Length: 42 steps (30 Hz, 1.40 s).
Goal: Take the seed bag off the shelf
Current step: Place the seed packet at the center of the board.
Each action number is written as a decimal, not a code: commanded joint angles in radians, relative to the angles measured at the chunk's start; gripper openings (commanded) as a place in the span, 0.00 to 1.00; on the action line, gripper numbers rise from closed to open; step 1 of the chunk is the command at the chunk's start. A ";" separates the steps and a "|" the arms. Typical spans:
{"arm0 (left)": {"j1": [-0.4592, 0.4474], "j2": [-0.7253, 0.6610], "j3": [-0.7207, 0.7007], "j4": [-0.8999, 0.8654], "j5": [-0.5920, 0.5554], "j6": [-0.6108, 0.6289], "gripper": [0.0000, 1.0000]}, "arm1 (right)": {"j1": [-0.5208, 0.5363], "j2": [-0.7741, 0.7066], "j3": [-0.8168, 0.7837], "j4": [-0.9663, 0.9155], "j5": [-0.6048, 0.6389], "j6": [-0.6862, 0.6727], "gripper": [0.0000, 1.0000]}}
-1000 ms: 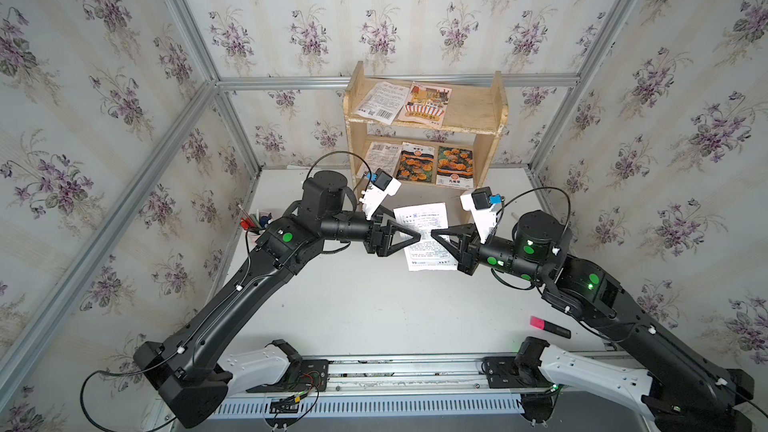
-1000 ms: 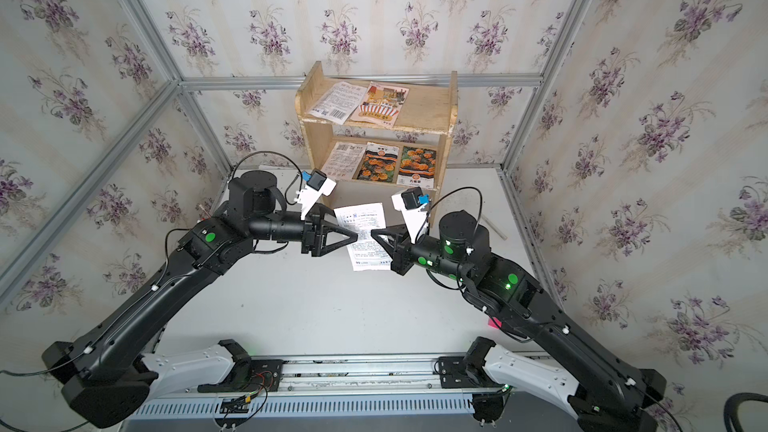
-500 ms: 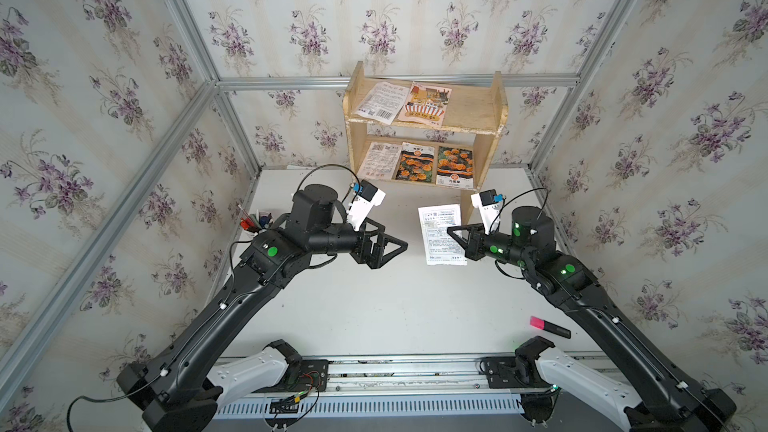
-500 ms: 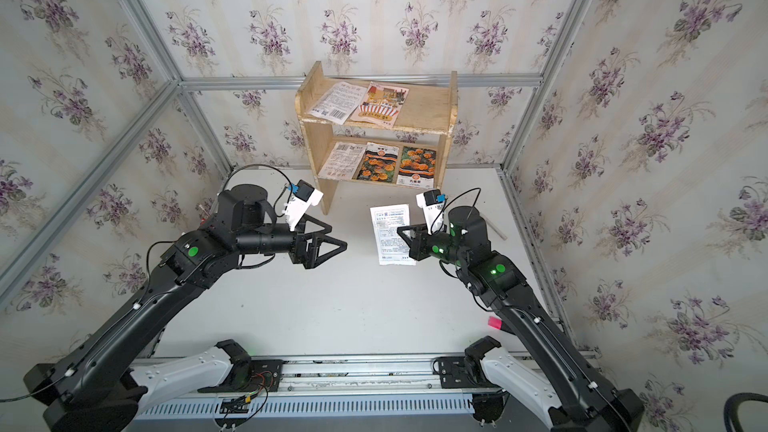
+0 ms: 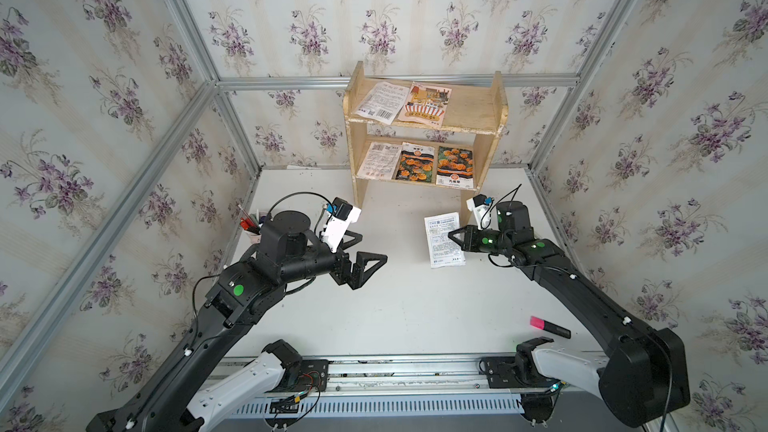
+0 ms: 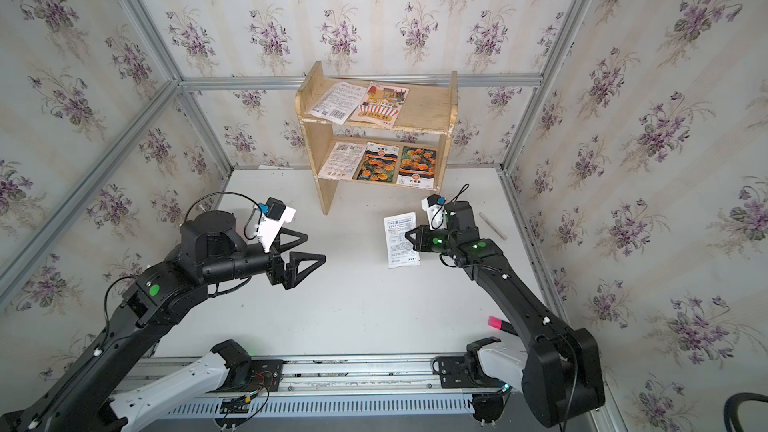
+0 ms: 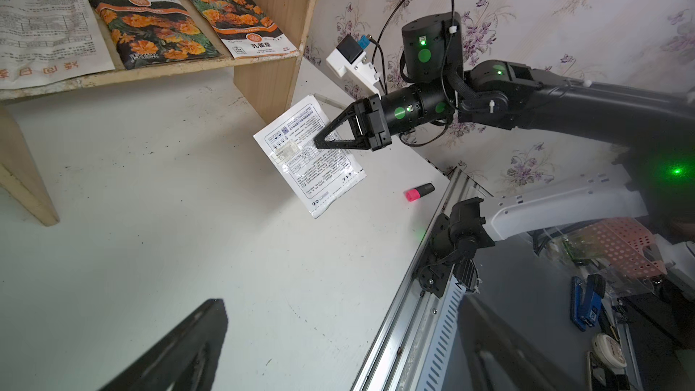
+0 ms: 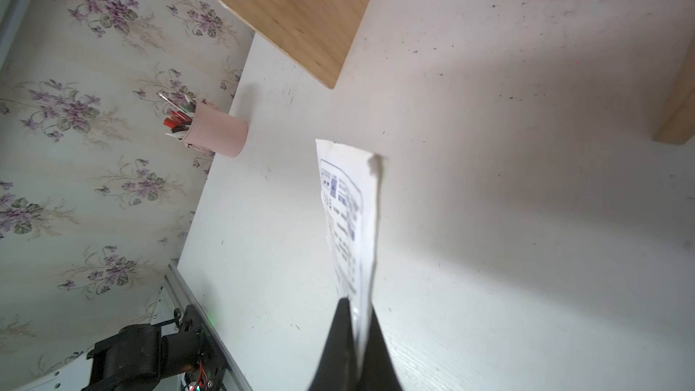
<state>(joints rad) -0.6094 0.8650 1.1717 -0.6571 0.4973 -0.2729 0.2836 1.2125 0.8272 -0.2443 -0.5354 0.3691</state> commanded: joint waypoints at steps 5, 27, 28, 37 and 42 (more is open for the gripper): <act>-0.001 -0.001 -0.025 0.013 0.006 0.000 0.99 | -0.043 0.174 0.064 0.001 0.009 -0.067 0.00; -0.001 -0.042 -0.064 0.016 0.016 -0.009 1.00 | -0.042 0.395 0.091 -0.014 0.208 -0.123 0.02; -0.001 -0.042 -0.066 0.016 0.016 -0.009 1.00 | -0.043 0.399 0.094 -0.018 0.216 -0.126 0.05; -0.001 -0.040 -0.066 0.019 0.024 -0.014 0.99 | -0.043 0.421 0.118 -0.042 0.314 -0.141 0.19; -0.002 -0.041 -0.066 0.025 0.029 -0.018 0.99 | -0.043 0.410 0.121 -0.059 0.396 -0.145 0.30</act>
<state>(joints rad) -0.6102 0.8249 1.1061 -0.6594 0.5083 -0.2893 0.2409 1.6299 0.9401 -0.2779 -0.2123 0.2359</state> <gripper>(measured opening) 0.995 0.295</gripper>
